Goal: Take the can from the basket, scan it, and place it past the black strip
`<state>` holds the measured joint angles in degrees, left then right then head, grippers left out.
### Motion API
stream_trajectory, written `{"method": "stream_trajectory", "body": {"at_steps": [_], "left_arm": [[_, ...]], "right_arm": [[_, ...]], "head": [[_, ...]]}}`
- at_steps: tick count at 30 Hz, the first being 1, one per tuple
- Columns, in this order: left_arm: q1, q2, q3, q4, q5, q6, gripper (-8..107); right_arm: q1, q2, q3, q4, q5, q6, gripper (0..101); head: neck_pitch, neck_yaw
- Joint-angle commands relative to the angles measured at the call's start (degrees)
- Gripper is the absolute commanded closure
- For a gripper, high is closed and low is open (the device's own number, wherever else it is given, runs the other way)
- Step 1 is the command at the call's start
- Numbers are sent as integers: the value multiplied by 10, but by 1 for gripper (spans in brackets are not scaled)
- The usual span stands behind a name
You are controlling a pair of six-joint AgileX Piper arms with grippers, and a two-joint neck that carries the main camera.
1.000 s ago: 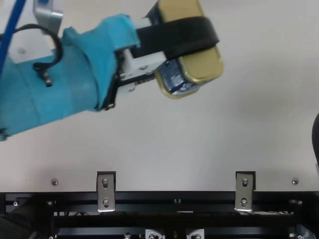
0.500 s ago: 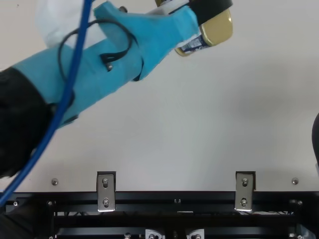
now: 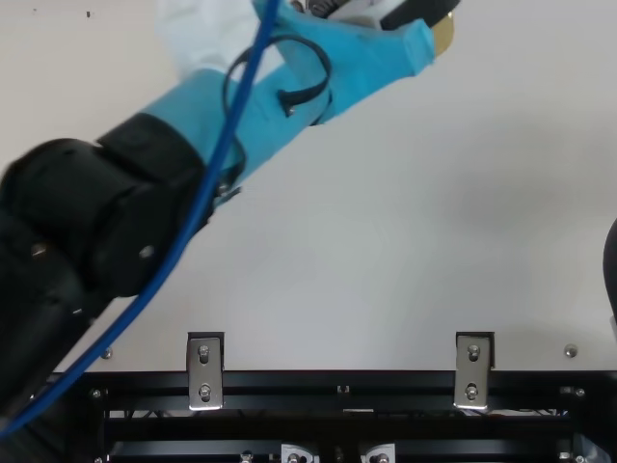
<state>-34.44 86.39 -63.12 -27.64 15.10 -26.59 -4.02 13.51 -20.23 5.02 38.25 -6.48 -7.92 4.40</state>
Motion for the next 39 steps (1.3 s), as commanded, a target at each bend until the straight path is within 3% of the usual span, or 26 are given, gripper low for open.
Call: {"method": "stream_trajectory", "body": {"at_steps": [1, 5, 6, 7, 17, 26, 31, 39], "left_arm": [[-4, 15, 10, -17, -33, 21, 89], [-14, 38, 30, -43, -79, 54, 89], [-23, 39, 29, -72, -80, 57, 89], [-13, 38, 29, -40, -68, 49, 89], [-21, 41, 29, -64, -85, 66, 89], [9, 89, 64, 6, -233, 165, 89], [8, 112, 71, -32, -304, 247, 89], [-20, 146, 66, -104, -369, 356, 89]], "right_arm": [[0, 0, 0, 0, 0, 0, 0], [0, 0, 0, 0, 0, 0, 0], [0, 0, 0, 0, 0, 0, 0], [0, 0, 0, 0, 0, 0, 0], [0, 0, 0, 0, 0, 0, 0], [0, 0, 0, 0, 0, 0, 0], [0, 0, 0, 0, 0, 0, 0], [0, 0, 0, 0, 0, 0, 0]], "head": [[-2, -3], [-2, -3], [-2, -3], [-2, -3], [-2, -3], [-2, -3], [-2, -3], [-2, -3]]}}
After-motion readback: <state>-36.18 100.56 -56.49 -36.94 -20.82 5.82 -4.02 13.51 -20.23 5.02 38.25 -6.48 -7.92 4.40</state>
